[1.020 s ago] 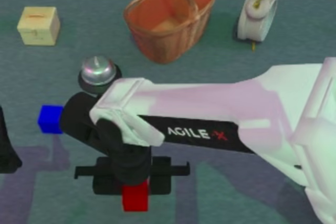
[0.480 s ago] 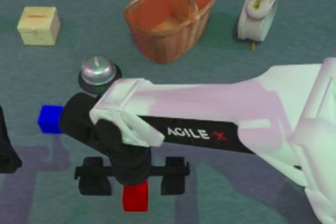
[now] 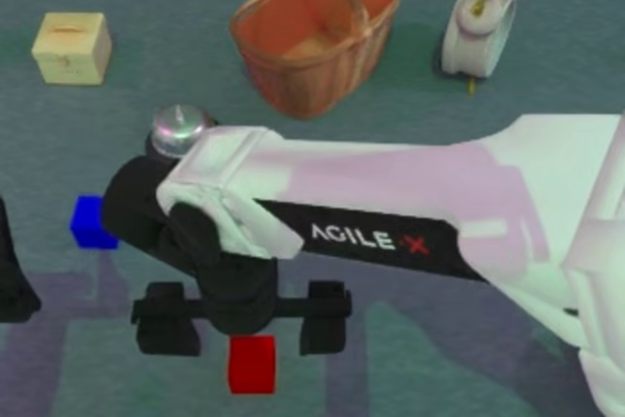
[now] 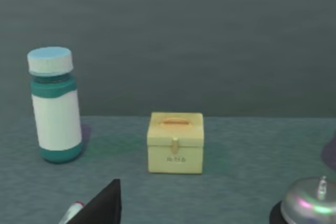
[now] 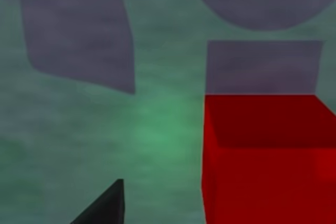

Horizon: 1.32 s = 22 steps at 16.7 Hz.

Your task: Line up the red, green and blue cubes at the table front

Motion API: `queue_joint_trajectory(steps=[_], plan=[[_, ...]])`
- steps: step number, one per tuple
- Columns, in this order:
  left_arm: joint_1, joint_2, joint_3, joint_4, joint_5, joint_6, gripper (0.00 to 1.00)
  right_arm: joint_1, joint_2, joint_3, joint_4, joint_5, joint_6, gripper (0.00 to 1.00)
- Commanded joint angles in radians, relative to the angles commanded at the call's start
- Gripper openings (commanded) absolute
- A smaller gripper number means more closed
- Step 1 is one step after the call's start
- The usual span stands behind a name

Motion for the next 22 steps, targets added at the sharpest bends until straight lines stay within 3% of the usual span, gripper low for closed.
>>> queue_joint_trajectory(steps=[5,13,17,22], plan=[[0.0,0.0,0.0,0.0,0.0,0.0,1.0,0.007,-0.046,0.108,-0.157,-0.001,0.0,1.0],[0.0,0.0,0.0,0.0,0.0,0.0,1.0,-0.027,-0.035,0.123,-0.162,0.0,-0.063,1.0],[0.0,0.0,0.0,0.0,0.0,0.0,1.0,-0.13,-0.007,0.158,-0.173,-0.002,-0.285,1.0],[0.0,0.0,0.0,0.0,0.0,0.0,1.0,-0.329,0.038,0.193,-0.196,-0.009,-0.729,1.0]])
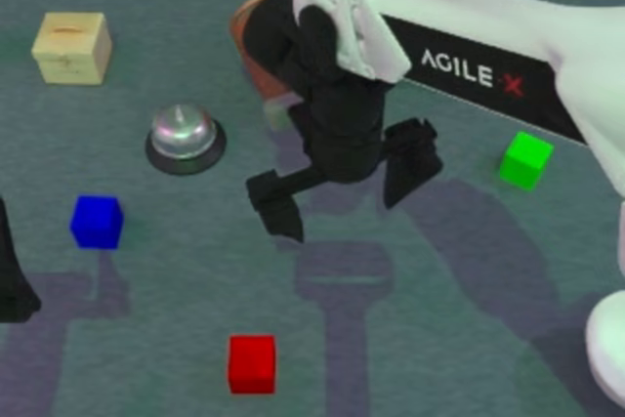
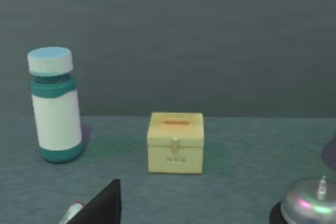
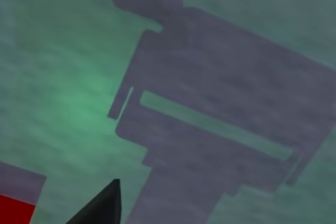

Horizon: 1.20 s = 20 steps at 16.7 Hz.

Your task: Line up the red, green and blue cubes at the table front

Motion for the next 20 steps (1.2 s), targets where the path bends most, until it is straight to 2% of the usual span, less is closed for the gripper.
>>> queue_joint_trajectory(steps=[6,10,14,20], plan=[[0.0,0.0,0.0,0.0,0.0,0.0,1.0,-0.271,0.042,0.022,-0.023,-0.007,-0.639,1.0],[0.0,0.0,0.0,0.0,0.0,0.0,1.0,-0.422,0.04,0.035,-0.016,-0.01,-0.945,1.0],[0.0,0.0,0.0,0.0,0.0,0.0,1.0,-0.507,0.026,0.044,-0.002,-0.014,-1.085,1.0],[0.0,0.0,0.0,0.0,0.0,0.0,1.0,-0.508,0.028,0.04,0.001,-0.013,-1.092,1.0]])
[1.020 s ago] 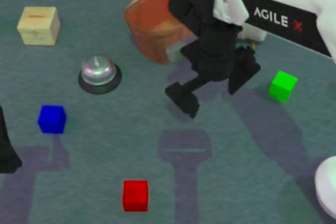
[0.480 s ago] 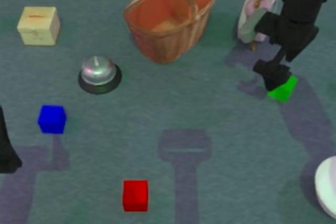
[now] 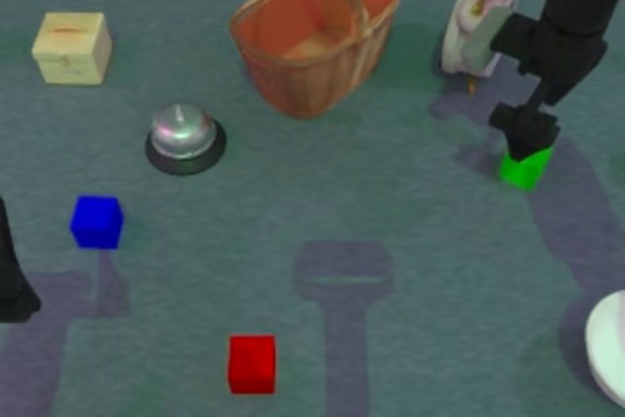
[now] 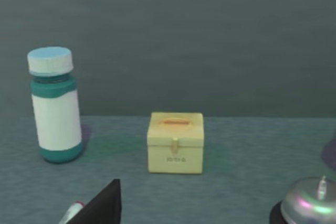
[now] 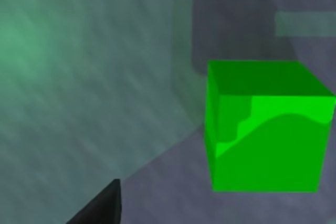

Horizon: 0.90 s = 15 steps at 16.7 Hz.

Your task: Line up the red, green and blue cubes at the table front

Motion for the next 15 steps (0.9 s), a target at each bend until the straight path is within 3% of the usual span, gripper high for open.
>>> queue_joint_trajectory(steps=[10,15], plan=[[0.0,0.0,0.0,0.0,0.0,0.0,1.0,-0.002,0.081,-0.191,0.277,0.0,0.001,1.0],[0.0,0.0,0.0,0.0,0.0,0.0,1.0,-0.003,0.085,-0.201,0.291,0.0,0.001,1.0]])
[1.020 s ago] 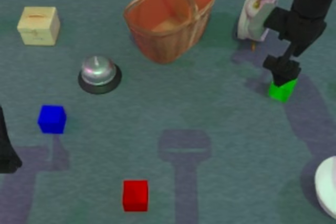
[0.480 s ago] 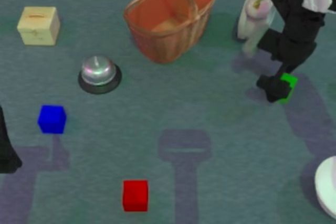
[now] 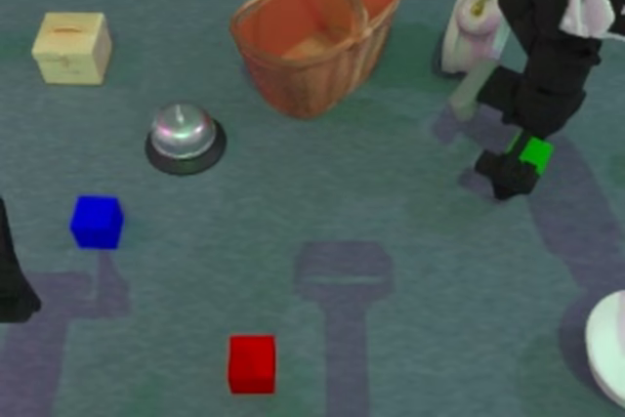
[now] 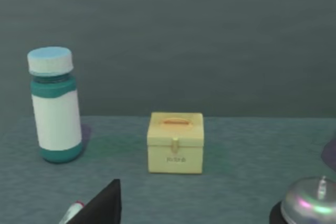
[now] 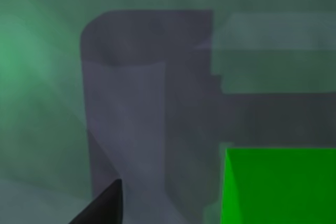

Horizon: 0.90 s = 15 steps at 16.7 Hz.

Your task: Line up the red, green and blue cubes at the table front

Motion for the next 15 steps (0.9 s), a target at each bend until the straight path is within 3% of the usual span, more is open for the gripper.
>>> queue_joint_trajectory(steps=[13,15], plan=[[0.0,0.0,0.0,0.0,0.0,0.0,1.0,0.0,0.0,0.0,0.0,0.0,0.0,0.02],[0.0,0.0,0.0,0.0,0.0,0.0,1.0,0.0,0.0,0.0,0.0,0.0,0.0,0.0]])
